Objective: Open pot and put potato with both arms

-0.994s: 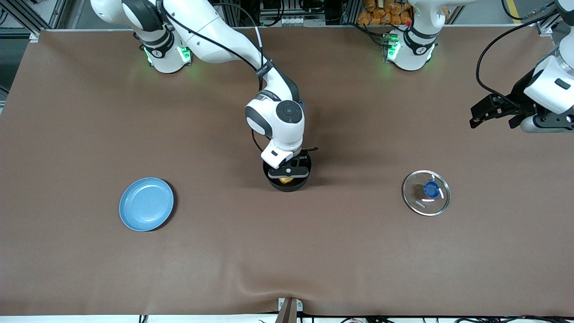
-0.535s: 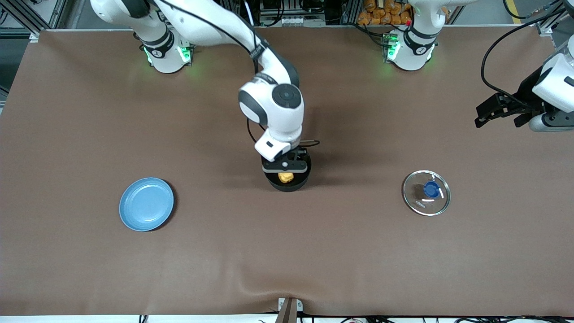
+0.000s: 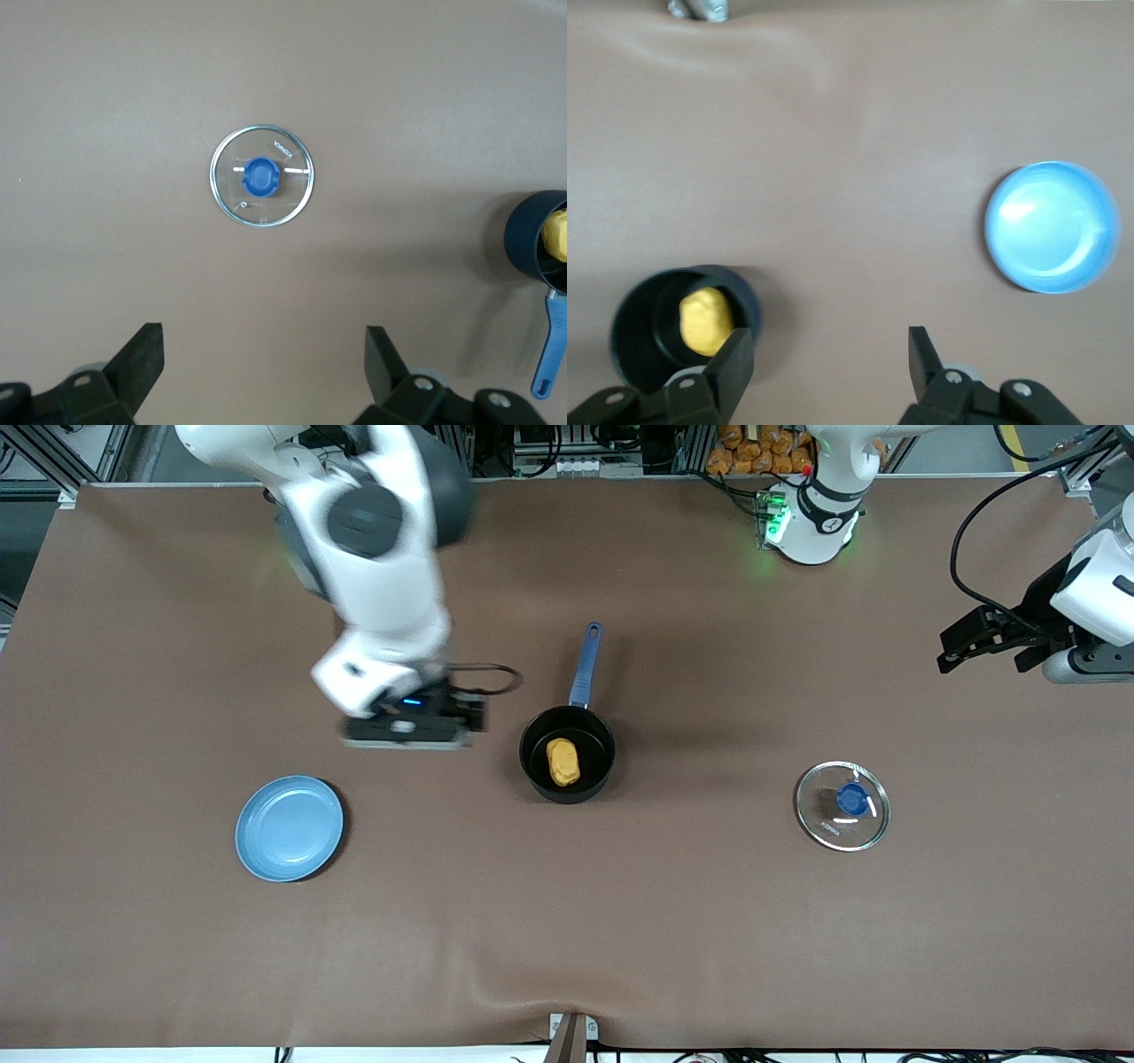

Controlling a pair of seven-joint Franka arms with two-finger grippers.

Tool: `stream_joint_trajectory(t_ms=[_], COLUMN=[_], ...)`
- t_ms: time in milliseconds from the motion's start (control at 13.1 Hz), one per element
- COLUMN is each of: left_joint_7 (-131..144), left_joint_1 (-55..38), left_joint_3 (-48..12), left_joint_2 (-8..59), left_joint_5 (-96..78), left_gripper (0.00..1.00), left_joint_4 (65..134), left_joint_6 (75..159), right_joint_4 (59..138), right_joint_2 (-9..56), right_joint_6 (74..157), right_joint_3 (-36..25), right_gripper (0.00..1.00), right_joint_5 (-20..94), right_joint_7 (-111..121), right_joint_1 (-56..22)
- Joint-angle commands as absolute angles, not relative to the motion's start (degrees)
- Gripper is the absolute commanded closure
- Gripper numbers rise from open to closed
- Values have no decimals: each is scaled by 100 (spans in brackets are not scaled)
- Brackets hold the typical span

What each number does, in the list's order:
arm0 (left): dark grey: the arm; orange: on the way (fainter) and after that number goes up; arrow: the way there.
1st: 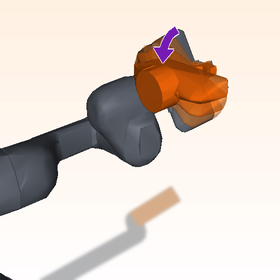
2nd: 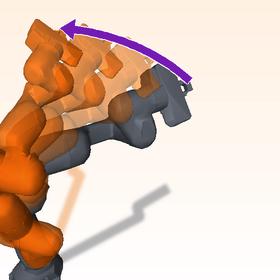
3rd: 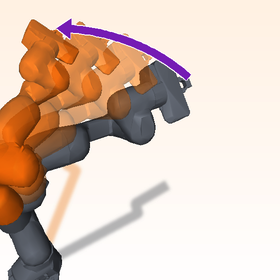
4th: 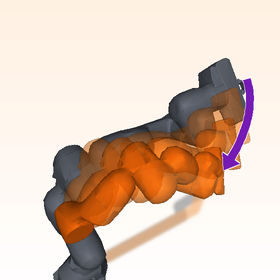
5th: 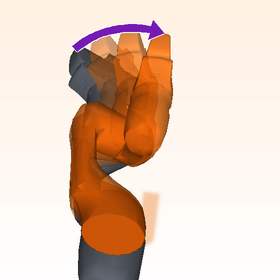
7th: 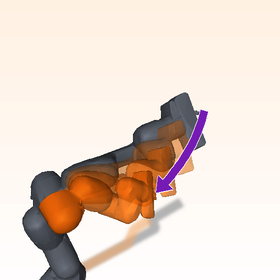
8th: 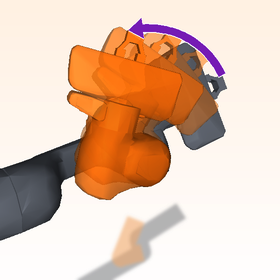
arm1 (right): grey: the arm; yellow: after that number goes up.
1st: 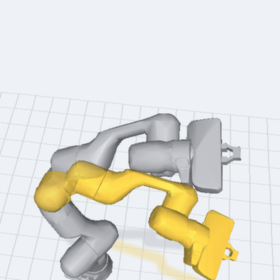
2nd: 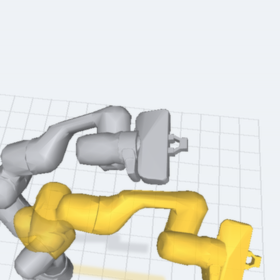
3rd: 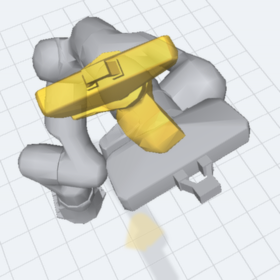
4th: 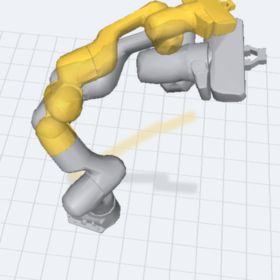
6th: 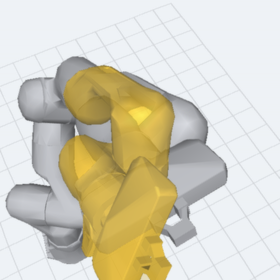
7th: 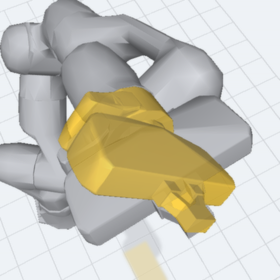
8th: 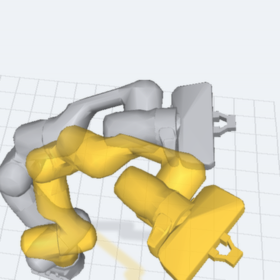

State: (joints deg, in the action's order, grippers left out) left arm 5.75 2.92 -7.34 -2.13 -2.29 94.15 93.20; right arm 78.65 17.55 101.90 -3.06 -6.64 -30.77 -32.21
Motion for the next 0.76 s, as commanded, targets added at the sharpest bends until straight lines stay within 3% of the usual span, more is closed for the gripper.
stream_joint_trajectory(t_ms=[0,76,306,688], left_joint_7=[580,563,554,562], left_joint_1=[308,308,308,316], left_joint_3=[-738,-730,-729,-729], left_joint_2=[-193,-193,-185,-185], left_joint_5=[-264,-264,-264,-264], left_gripper=[0,0,0,0], left_joint_4=[9272,9272,9272,9290], left_joint_6=[9149,9149,9149,9141], right_joint_4=[8112,8069,8060,8059], right_joint_2=[1065,916,537,238], right_joint_6=[9732,9468,9167,8790], right_joint_3=[-150,-132,-132,-167], right_gripper=[14,14,0,0], right_joint_5=[-545,-545,-536,174], right_joint_7=[-2376,-2164,-1645,-572], right_joint_1=[-2516,-2261,-1392,-38])
